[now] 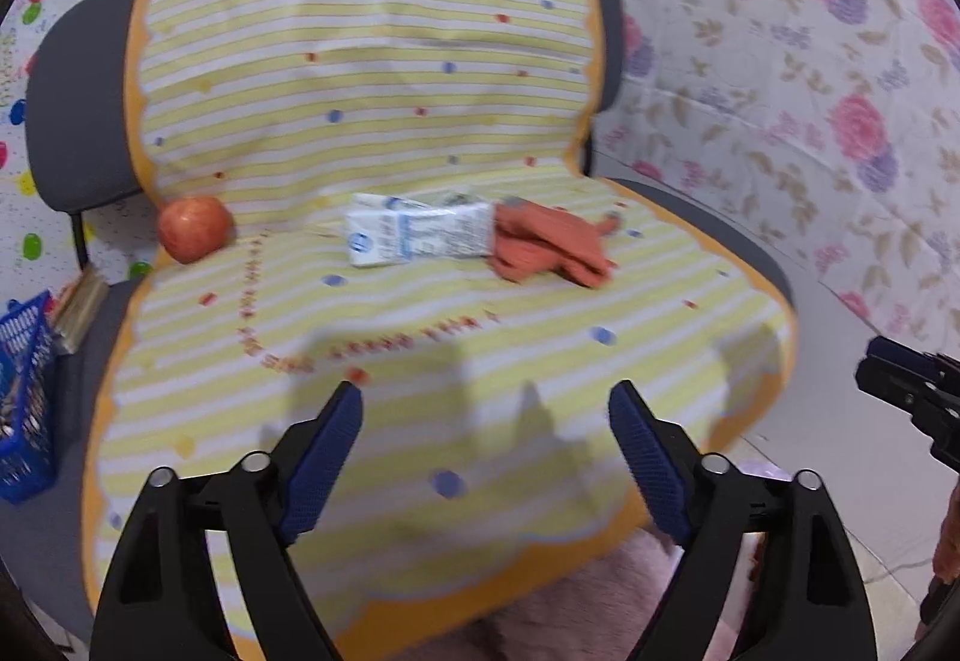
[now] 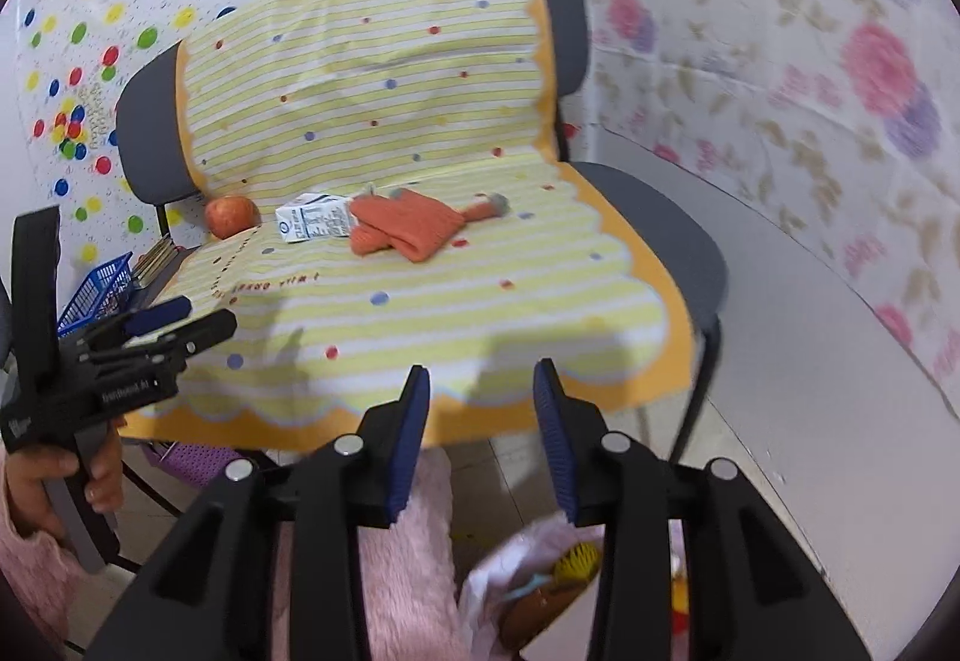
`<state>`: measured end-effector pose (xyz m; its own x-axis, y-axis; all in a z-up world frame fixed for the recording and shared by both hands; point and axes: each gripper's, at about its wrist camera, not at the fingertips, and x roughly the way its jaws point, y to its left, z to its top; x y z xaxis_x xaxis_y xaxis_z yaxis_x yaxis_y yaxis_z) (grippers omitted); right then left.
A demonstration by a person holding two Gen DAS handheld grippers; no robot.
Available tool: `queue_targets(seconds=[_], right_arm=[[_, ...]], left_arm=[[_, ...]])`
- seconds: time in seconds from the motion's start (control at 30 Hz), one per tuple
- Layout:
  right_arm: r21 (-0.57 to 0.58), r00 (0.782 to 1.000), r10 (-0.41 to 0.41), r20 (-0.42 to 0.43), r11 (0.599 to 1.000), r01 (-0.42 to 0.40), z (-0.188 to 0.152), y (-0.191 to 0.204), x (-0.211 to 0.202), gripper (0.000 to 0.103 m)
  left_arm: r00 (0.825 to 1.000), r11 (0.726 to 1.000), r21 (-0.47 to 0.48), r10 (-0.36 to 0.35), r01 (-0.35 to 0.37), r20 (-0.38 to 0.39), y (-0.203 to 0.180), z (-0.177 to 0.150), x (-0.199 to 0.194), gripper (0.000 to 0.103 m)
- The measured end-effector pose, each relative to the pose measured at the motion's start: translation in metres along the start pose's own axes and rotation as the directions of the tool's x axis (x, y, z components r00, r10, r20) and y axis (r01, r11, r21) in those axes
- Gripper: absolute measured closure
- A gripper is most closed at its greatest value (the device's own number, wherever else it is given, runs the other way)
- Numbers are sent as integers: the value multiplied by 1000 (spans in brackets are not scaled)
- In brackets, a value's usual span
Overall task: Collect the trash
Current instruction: 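Move both open tools back toward the chair above the milk carton, then lower the left tool onto the white milk carton and close it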
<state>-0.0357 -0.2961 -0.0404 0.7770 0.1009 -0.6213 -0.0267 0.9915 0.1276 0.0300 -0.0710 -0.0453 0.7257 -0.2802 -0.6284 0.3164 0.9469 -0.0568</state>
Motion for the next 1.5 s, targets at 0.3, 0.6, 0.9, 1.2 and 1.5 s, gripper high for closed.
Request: queue_targets(seconds=[0.3,0.6,0.9,1.2,1.5], right_arm=[[-46,999,34,-18,998,-35,36,16,58,56],[12,999,8,-32,1000,-7,69,-3,112,54],[51,999,25,-30,998,-24,77,-15,124,52],[45,999,38,-28,998,-36,74,-10,119,52],[32,998,49,-27,998,-48,74,0,117,51]], left_arm=[[994,996,10,90,-89,-64,23,50,68,15],[988,988,47,147,-144,-54,-8,89,122,15],[966,966,107,246,-237,-85,-20,109,160,15],[952,959,58,282,-277,-121,34,88,131,15],[934,937,-60,335,-344,-126,108,74,107,15]])
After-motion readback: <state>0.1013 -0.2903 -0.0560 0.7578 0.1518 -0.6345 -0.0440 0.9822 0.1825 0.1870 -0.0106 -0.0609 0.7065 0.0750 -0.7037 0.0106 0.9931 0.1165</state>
